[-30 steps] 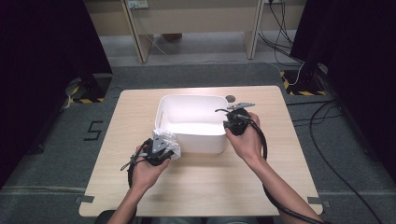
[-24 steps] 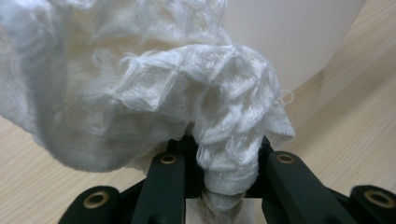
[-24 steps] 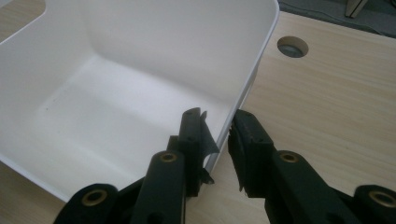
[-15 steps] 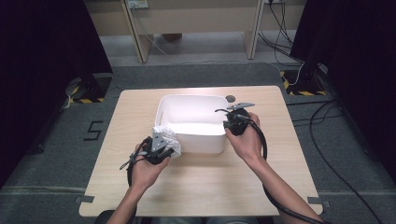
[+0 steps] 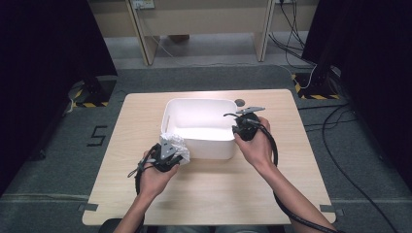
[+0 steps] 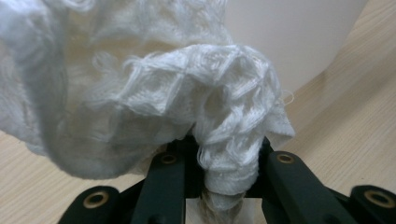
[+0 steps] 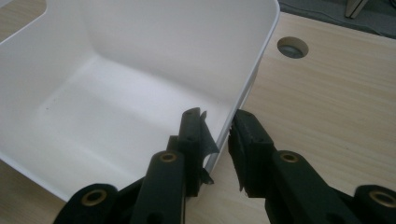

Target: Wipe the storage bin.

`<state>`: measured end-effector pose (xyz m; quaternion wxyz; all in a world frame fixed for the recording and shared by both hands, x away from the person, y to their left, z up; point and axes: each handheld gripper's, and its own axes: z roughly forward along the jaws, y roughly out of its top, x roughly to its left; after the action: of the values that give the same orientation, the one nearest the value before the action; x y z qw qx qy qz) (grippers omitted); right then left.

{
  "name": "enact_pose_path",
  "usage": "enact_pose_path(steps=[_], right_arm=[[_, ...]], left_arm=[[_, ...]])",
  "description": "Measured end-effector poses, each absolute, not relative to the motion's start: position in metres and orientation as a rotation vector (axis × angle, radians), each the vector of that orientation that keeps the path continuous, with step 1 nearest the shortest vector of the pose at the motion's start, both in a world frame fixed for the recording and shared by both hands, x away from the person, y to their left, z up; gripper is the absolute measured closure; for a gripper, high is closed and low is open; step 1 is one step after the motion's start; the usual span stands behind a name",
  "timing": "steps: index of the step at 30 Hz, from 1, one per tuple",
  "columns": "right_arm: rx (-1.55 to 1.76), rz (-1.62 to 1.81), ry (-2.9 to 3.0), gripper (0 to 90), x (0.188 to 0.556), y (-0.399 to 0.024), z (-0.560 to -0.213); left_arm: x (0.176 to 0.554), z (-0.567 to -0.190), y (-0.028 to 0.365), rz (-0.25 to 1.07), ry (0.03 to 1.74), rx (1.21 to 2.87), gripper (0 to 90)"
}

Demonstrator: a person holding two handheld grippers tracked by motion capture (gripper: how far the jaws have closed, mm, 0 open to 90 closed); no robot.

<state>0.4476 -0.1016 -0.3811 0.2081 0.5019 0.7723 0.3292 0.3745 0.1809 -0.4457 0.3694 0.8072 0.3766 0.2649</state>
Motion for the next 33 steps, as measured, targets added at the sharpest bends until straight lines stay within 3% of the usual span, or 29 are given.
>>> enact_pose_path(steps=[33], right_arm=[[1.403,0.939,2.146,73.8,0.448,-0.102,-0.382]], left_arm=[[0.382,-0.484,0.173,0.673,0.971,2.148,74.9]])
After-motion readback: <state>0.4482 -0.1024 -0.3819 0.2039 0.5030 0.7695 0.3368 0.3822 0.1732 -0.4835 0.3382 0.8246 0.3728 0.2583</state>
